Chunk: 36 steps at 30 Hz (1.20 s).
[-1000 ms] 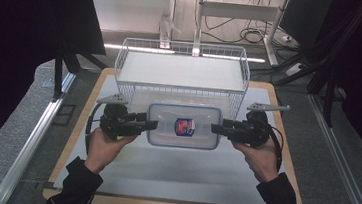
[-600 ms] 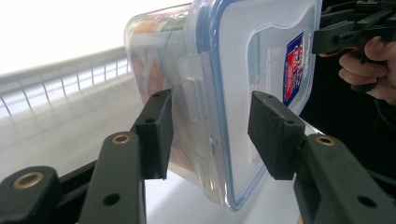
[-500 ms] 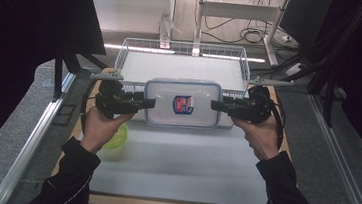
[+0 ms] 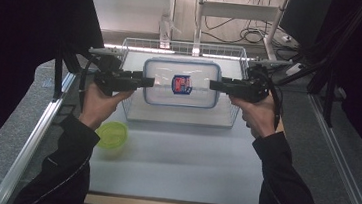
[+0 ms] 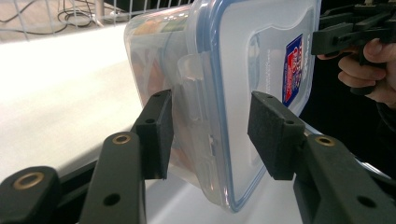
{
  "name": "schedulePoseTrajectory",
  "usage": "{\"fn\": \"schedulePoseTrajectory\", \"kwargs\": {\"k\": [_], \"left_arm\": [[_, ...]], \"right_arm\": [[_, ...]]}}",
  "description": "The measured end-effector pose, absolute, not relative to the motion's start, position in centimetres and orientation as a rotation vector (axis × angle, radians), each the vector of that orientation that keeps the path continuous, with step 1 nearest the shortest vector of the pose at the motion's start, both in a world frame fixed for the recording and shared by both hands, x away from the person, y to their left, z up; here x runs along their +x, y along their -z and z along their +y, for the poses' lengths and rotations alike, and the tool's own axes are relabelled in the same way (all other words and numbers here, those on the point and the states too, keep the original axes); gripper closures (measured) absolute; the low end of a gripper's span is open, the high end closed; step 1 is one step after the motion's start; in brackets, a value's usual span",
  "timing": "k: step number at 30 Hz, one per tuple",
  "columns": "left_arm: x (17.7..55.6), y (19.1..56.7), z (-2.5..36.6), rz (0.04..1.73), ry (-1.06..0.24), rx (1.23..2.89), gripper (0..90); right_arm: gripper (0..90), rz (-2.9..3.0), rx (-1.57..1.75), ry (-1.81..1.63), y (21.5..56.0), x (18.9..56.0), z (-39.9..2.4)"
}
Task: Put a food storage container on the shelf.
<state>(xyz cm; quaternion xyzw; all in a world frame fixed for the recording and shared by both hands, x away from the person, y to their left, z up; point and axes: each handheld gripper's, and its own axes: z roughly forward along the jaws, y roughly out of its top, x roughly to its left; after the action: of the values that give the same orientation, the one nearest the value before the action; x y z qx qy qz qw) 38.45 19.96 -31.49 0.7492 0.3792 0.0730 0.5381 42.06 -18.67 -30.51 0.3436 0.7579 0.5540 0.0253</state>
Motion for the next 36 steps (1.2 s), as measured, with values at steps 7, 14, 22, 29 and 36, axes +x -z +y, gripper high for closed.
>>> {"fn": "schedulePoseTrajectory", "kwargs": {"k": [7,14,22,29,36], "left_arm": [[40.6,30.5,20.2,0.901,-0.161,1.776,51.4],[42.7,30.3,20.4,0.917,-0.153,1.76,51.2],[44.4,30.6,20.0,0.949,-0.152,1.763,50.9],[45.1,30.8,20.0,0.952,-0.164,1.76,50.5],[44.6,31.0,19.1,0.928,-0.328,1.819,45.1]], "right_arm": [[50.9,2.329,1.081,-1.715,29.4,43.9,-18.4],[50.5,2.314,1.107,-1.712,28.6,46.0,-18.1],[49.0,2.31,1.16,-1.695,29.0,48.2,-17.9],[48.8,2.312,1.199,-1.703,29.6,49.2,-18.0],[48.5,2.32,1.193,-1.687,29.5,49.3,-18.0]]}}
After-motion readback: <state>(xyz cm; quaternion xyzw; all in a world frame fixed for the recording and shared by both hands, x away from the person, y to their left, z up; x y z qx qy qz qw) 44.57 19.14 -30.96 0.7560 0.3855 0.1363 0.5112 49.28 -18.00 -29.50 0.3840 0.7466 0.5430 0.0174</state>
